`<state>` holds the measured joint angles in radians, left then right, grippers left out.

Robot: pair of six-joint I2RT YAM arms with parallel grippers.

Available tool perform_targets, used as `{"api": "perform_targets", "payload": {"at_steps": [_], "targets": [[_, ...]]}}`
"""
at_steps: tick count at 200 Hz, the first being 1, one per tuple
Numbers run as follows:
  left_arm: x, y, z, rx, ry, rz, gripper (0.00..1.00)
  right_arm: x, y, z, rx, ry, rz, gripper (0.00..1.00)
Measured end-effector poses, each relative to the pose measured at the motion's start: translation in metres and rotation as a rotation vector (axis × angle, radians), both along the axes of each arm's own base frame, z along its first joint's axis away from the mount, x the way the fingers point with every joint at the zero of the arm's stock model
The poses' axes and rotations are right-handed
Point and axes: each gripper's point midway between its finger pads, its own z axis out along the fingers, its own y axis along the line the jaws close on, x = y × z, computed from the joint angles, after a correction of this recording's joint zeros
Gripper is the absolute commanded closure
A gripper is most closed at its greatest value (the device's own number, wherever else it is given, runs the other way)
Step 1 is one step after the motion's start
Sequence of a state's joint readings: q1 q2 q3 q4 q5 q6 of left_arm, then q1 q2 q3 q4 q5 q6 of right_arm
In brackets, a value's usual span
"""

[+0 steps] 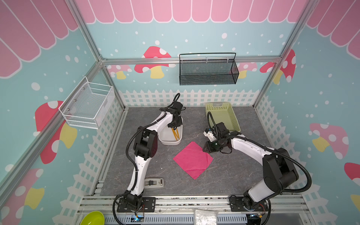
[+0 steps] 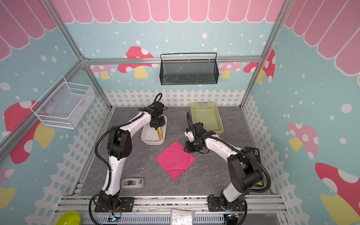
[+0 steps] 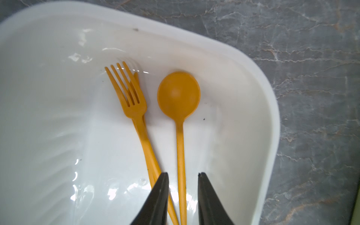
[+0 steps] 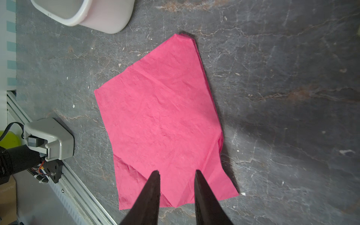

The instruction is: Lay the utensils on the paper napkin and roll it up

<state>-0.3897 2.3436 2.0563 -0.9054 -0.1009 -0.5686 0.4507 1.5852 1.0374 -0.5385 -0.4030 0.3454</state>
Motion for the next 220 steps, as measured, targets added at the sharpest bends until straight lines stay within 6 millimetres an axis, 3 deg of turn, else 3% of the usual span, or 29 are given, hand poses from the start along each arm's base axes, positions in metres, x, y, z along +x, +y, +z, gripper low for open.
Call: {"api": "perform_targets", "payload": {"at_steps": [94,220], "targets": [[-0.005,0.0,-0.036,0.03,0.077,0.05,0.79,0.001,-0.005,-0.001,-0.003,0.008,-0.012,0.67],[-0.008,-0.003,-0.038,0.016,0.092,0.039,0.89,0.002,-0.007,-0.001,-0.004,0.011,-0.018,0.67]]}}
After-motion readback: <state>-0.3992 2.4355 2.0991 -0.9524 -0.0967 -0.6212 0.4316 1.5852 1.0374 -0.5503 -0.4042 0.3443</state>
